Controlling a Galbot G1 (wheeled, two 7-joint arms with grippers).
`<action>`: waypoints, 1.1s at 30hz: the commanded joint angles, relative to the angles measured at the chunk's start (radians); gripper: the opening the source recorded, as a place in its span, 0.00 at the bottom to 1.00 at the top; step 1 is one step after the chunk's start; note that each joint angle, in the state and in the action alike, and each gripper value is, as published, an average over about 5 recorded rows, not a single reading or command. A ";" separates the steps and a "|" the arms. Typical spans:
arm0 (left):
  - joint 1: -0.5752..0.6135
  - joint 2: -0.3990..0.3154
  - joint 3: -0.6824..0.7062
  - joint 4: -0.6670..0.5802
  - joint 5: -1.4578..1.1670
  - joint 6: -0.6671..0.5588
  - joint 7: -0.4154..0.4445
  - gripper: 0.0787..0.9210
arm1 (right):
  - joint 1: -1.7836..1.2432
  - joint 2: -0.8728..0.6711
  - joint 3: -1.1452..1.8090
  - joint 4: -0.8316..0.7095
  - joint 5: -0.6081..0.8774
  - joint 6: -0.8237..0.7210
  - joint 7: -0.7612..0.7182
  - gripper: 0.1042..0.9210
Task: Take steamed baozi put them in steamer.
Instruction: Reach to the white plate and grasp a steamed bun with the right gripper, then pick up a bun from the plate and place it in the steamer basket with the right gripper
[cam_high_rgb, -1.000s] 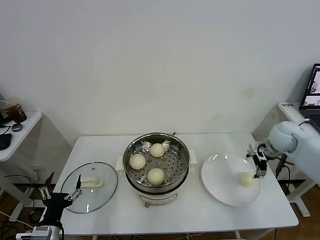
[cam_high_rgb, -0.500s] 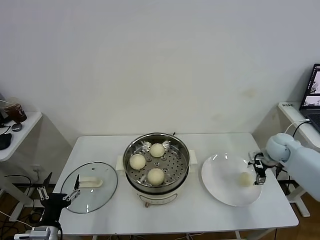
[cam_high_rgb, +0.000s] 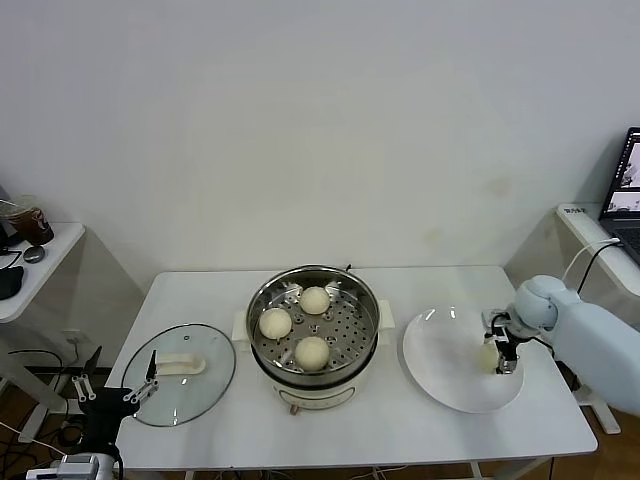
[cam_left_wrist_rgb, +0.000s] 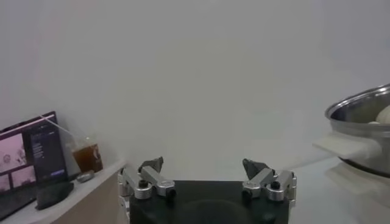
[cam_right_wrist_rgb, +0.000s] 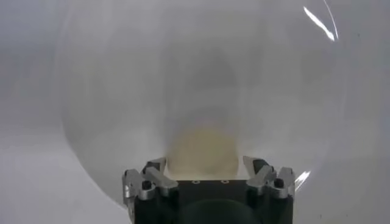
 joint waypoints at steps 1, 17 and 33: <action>0.002 -0.001 -0.001 -0.002 -0.002 -0.002 -0.001 0.88 | 0.000 0.003 0.007 0.001 -0.012 -0.010 -0.002 0.65; -0.025 0.003 0.030 0.006 -0.003 -0.002 0.000 0.88 | 0.698 -0.090 -0.497 0.282 0.436 -0.134 -0.014 0.43; -0.052 0.013 0.053 0.021 -0.004 -0.009 -0.002 0.88 | 1.006 0.313 -0.836 0.514 0.992 -0.528 0.281 0.44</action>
